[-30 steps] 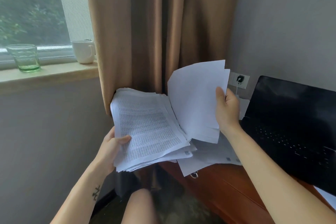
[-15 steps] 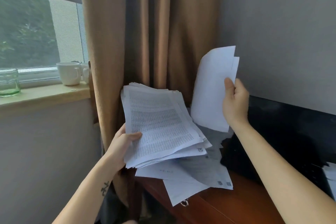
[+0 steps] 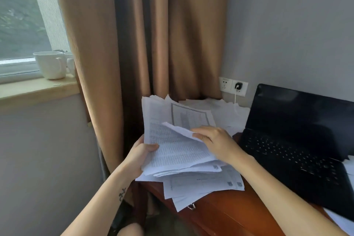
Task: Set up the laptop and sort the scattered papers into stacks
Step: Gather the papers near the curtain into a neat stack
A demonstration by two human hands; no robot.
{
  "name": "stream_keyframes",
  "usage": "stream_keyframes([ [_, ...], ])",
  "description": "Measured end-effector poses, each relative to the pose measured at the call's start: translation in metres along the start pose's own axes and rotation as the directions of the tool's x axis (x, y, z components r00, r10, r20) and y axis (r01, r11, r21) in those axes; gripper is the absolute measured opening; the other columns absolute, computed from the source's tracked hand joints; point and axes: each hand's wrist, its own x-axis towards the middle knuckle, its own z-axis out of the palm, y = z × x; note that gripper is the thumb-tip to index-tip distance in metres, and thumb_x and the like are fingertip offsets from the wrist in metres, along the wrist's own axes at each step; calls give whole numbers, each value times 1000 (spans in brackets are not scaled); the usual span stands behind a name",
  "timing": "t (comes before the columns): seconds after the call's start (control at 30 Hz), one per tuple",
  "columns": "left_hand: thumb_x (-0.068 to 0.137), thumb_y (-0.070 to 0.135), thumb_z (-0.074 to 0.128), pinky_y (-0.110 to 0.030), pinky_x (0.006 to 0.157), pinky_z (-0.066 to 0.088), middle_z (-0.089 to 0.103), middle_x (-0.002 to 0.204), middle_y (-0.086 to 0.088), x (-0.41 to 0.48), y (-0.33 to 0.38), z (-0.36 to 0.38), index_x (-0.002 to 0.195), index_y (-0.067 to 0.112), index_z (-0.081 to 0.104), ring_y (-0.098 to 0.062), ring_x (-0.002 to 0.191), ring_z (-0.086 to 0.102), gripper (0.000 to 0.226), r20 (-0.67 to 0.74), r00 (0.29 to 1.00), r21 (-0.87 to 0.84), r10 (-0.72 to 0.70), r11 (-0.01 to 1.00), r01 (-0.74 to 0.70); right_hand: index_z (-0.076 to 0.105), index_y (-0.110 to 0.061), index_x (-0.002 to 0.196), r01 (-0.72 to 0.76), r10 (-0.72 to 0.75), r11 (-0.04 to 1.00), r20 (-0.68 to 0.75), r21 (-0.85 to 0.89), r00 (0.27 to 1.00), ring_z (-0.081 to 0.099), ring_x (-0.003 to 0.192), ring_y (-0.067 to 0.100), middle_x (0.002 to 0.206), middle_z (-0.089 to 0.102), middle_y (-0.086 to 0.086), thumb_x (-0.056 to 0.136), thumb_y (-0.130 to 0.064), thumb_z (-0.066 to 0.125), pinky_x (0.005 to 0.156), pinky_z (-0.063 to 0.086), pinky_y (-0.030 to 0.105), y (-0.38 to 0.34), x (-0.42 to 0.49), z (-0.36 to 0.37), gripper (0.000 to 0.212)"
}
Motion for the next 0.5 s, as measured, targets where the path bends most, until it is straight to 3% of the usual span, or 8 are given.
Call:
stream_keyframes([
  [0.17, 102, 5, 56, -47, 89, 59, 72, 121, -13, 2, -16, 0, 127, 22, 61, -34, 107, 70, 30, 24, 997, 78, -69, 995, 67, 64, -31, 135, -134, 127, 991, 333, -3, 934, 50, 123, -6, 135, 62, -18, 105, -27, 53, 112, 36, 19, 8, -23, 28, 32],
  [0.27, 109, 23, 52, -47, 90, 58, 71, 119, -14, 3, -23, -1, 121, 19, 61, -33, 103, 71, 16, 2, 993, 11, -116, 993, 116, 65, -39, 131, -186, 151, 982, 412, 45, 898, 49, 123, -10, 133, 58, -26, 100, -43, 57, 100, 32, 3, 10, -35, 33, 33],
  [0.33, 109, 36, 50, -48, 91, 57, 70, 117, -14, 5, -25, -1, 120, 17, 61, -35, 104, 70, 25, 2, 988, -12, -151, 988, 151, 66, -39, 127, -287, 184, 942, 443, 177, 877, 48, 120, -17, 129, 59, -30, 97, -52, 57, 95, 35, 1, 13, -39, 31, 35],
  [0.4, 107, 37, 53, -45, 86, 57, 72, 114, -12, 7, -25, 1, 120, 16, 61, -34, 101, 71, 26, 12, 988, 45, -151, 988, 151, 66, -36, 127, -348, 238, 894, 358, 284, 903, 48, 120, -18, 127, 59, -30, 97, -55, 52, 101, 37, 8, 21, -38, 30, 39],
  [0.43, 106, 34, 56, -44, 85, 58, 73, 114, -12, 9, -25, 1, 122, 17, 61, -33, 100, 73, 24, 12, 990, 74, -143, 987, 142, 65, -34, 129, -342, 282, 904, 244, 257, 928, 47, 123, -14, 129, 59, -27, 99, -54, 49, 107, 36, 14, 29, -37, 31, 39],
  [0.5, 105, 29, 60, -45, 89, 59, 74, 116, -10, 10, -28, 3, 125, 18, 60, -31, 100, 74, 24, 8, 992, 127, -127, 984, 125, 58, -29, 138, -354, 354, 935, 22, 34, 935, 40, 136, 4, 141, 54, -15, 103, -46, 48, 117, 31, 31, 48, -33, 36, 40],
])
